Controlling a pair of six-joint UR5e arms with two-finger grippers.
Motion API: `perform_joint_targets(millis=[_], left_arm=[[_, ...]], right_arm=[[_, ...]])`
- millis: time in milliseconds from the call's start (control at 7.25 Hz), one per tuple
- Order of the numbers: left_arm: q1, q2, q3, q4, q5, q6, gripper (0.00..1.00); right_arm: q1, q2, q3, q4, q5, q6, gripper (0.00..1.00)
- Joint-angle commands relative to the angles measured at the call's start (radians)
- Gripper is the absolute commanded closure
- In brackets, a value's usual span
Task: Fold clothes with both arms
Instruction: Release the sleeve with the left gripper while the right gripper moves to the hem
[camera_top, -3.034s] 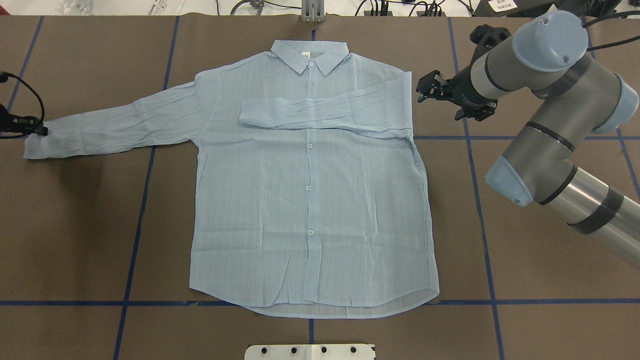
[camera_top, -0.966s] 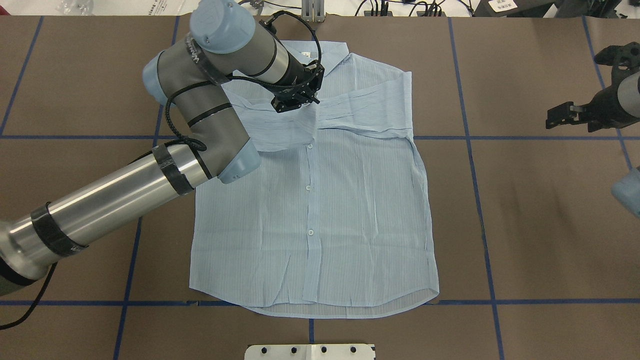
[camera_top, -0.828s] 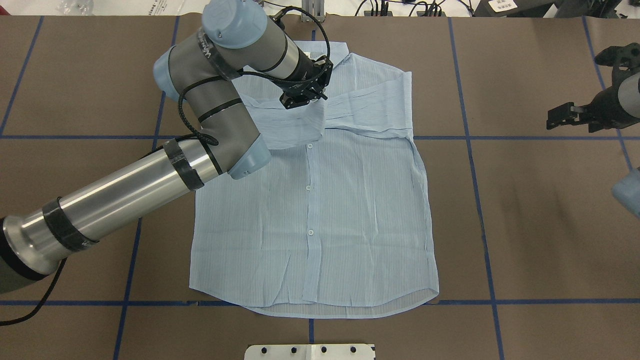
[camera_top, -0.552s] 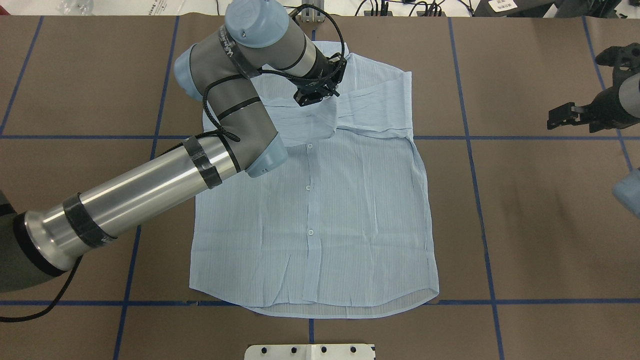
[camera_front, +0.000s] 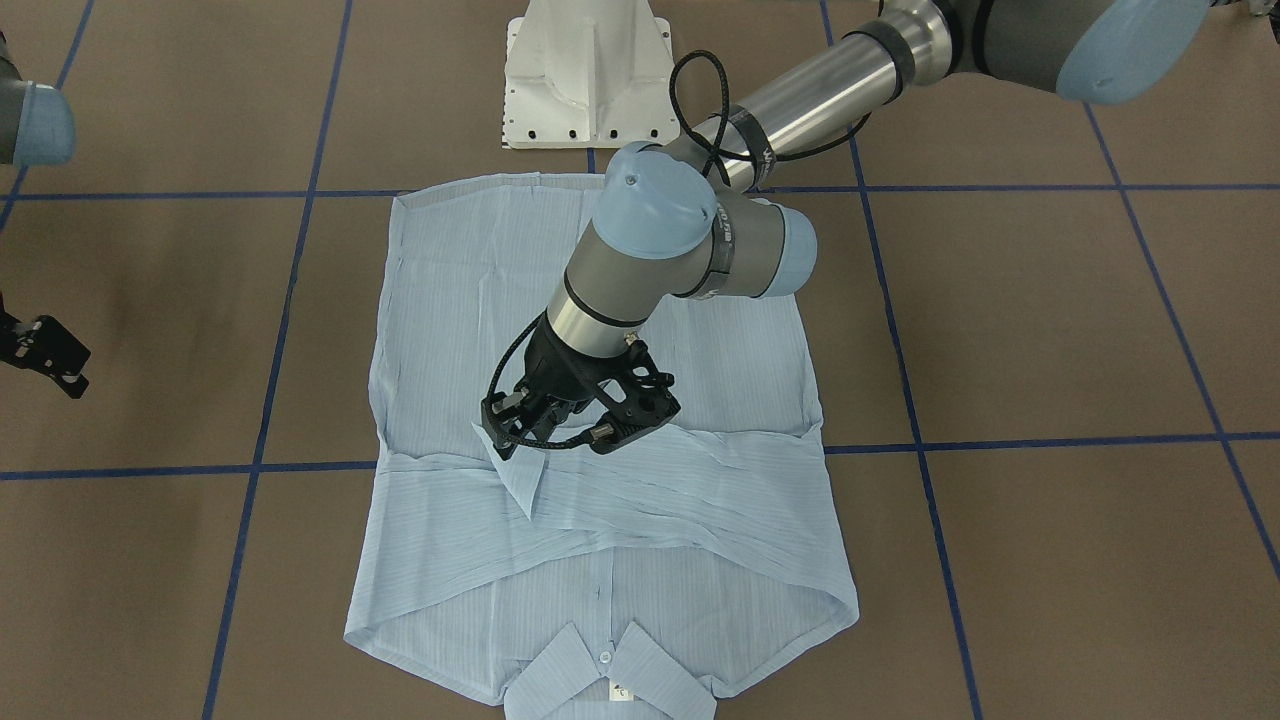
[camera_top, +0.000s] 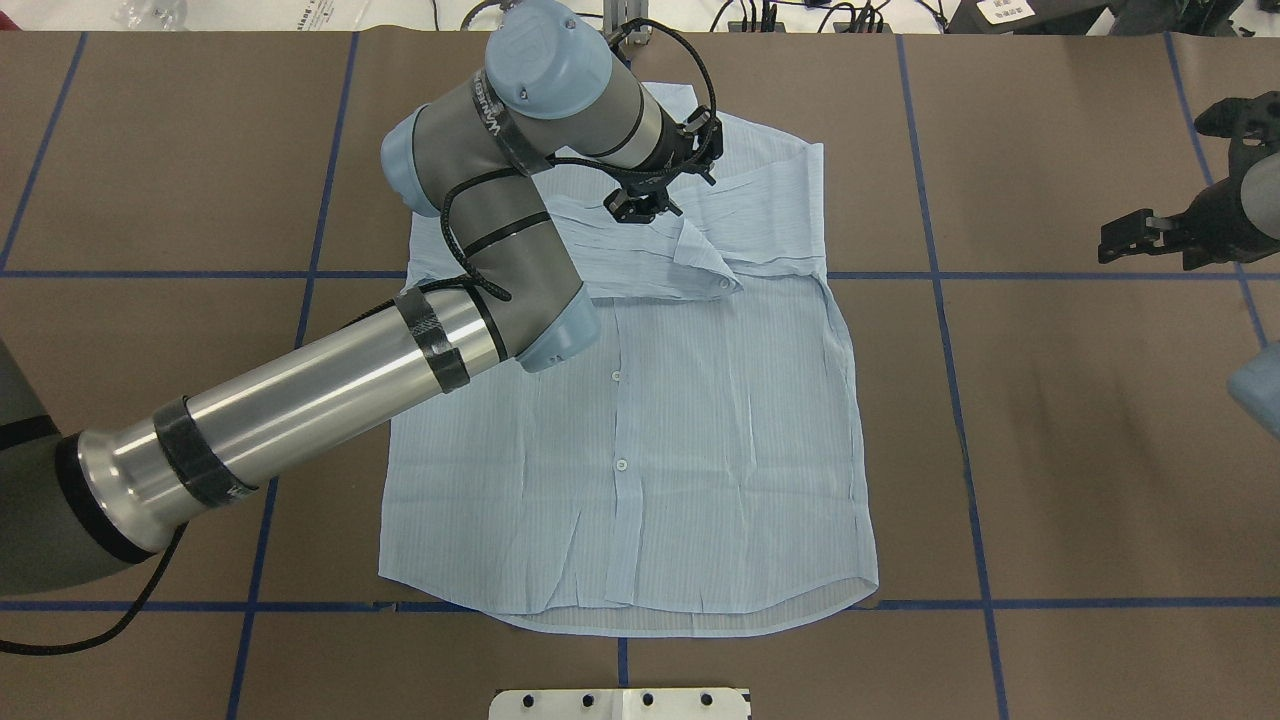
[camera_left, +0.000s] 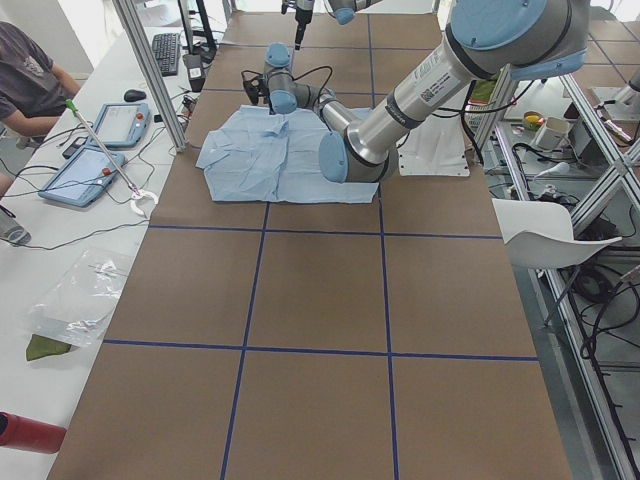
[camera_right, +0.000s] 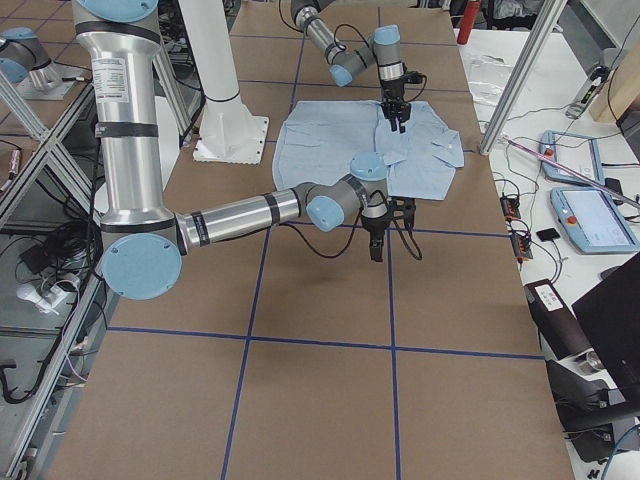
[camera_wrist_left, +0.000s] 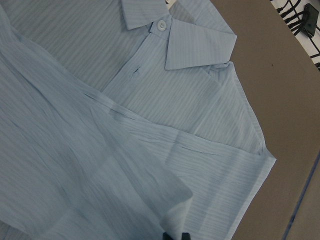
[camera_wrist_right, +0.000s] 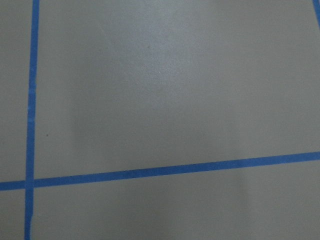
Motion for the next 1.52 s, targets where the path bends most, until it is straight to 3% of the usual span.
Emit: perform_joint_targets(millis=[0, 138, 414, 690, 966, 1241, 1379], left_arm=[[0.005, -0.008, -0.016, 0.001, -0.002, -0.020, 0.05], [0.005, 0.020, -0.071, 0.008, -0.003, -0.022, 0.05], [0.004, 0.247, -0.366, 0.030, -0.014, -0.010, 0.06], [-0.001, 0.459, -0.591, 0.039, -0.048, 0.147, 0.06], [-0.004, 0.640, -0.720, 0.036, -0.045, 0.355, 0.06], [-0.005, 0.708, -0.760, 0.036, -0.045, 0.414, 0.06], [-0.007, 0.715, -0.750, 0.034, -0.038, 0.414, 0.06]], right_arm=[[-0.010, -0.012, 0.033, 0.006, 0.035, 0.037, 0.00], [-0.036, -0.025, 0.039, 0.079, 0.094, 0.140, 0.00], [-0.179, -0.098, 0.094, 0.274, 0.043, 0.454, 0.01], [-0.402, -0.149, 0.212, 0.273, -0.162, 0.665, 0.01], [-0.684, -0.178, 0.298, 0.233, -0.456, 0.856, 0.02], [-0.925, -0.168, 0.426, -0.033, -0.663, 1.073, 0.04], [-1.010, -0.166, 0.438, -0.061, -0.712, 1.185, 0.04]])
